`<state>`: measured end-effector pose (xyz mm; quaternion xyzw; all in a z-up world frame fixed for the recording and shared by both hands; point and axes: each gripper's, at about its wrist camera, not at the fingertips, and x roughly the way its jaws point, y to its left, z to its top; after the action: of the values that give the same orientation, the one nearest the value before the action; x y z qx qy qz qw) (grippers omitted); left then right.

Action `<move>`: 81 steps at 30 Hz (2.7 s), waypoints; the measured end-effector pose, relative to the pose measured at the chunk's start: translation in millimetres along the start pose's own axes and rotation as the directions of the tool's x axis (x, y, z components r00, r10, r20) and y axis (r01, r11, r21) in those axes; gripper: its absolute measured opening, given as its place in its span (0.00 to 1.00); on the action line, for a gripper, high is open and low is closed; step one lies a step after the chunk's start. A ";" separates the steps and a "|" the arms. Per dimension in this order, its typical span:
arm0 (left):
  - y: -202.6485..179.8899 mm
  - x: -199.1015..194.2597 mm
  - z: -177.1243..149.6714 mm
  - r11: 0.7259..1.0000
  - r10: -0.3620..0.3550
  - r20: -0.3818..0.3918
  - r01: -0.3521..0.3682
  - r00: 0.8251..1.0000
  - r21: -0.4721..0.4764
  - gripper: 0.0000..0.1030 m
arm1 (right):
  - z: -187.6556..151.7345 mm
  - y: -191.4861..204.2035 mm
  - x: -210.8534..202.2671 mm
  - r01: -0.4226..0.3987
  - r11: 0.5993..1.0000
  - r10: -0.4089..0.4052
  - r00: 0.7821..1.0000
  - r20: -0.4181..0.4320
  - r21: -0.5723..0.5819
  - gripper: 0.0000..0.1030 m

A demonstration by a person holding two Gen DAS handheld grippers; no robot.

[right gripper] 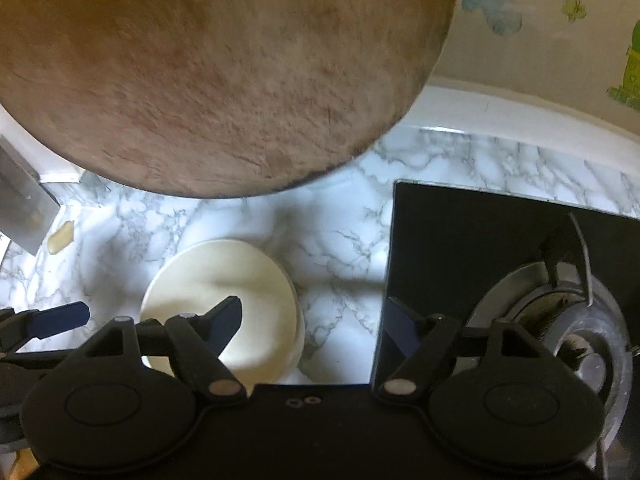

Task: Organize plates and bowls
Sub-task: 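Move both tools toward the cream bowl beside the stove, then close both grippers on the rim of the cream bowl, then lift the cream bowl with both grippers and lower it into the pink saucepan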

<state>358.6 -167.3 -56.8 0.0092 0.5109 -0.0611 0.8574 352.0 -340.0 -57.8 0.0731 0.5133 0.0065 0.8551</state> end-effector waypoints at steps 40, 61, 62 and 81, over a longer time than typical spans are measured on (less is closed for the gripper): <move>-11.3 -9.4 -11.2 0.999 -0.028 -0.005 0.028 1.000 0.016 0.07 | -20.6 26.3 -5.6 0.018 0.997 -0.018 1.000 -0.006 -0.076 0.06; 27.6 -124.9 -38.7 0.997 -0.076 0.076 0.074 0.994 0.035 0.08 | -41.6 81.1 -113.6 0.040 0.991 -0.026 0.993 0.111 -0.128 0.07; 31.6 -130.0 -41.2 0.997 -0.076 0.080 0.074 0.994 0.036 0.08 | -44.0 85.5 -118.4 0.039 0.991 -0.024 0.993 0.117 -0.132 0.07; 152.4 -210.9 -110.0 1.000 0.016 0.093 -0.016 0.996 0.001 0.08 | -105.7 209.2 -166.1 -0.047 0.970 0.077 0.990 0.118 -0.237 0.08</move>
<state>180.5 12.6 68.5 0.0113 0.4702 -0.0549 0.8808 193.9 -134.9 66.4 -0.0120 0.4511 0.0889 0.8880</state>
